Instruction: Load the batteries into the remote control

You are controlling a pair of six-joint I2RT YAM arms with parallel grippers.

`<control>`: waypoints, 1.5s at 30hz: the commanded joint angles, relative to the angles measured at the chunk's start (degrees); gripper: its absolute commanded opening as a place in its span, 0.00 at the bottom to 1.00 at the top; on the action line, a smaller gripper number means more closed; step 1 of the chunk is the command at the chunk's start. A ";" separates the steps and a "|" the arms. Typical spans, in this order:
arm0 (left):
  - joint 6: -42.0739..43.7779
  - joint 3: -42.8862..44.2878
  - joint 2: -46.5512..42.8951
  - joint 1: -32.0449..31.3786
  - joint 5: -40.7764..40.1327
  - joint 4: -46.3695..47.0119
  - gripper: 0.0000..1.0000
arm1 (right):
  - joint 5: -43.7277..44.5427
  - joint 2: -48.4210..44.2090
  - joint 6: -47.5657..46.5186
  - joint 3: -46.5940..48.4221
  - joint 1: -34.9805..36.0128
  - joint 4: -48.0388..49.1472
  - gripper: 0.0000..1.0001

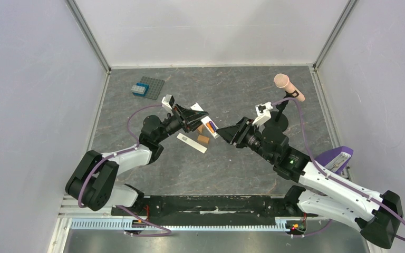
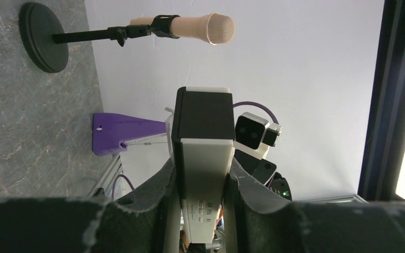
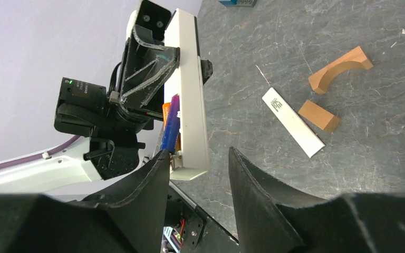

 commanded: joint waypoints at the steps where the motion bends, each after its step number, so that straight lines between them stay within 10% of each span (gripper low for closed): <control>1: 4.26 2.26 -3.85 -1.14 4.16 3.12 0.02 | 2.16 2.13 1.51 2.93 -0.08 -4.78 0.46; 45: 19.45 3.28 -6.84 -2.23 10.82 -0.90 0.02 | 1.25 10.87 9.50 10.38 -0.21 -21.41 0.22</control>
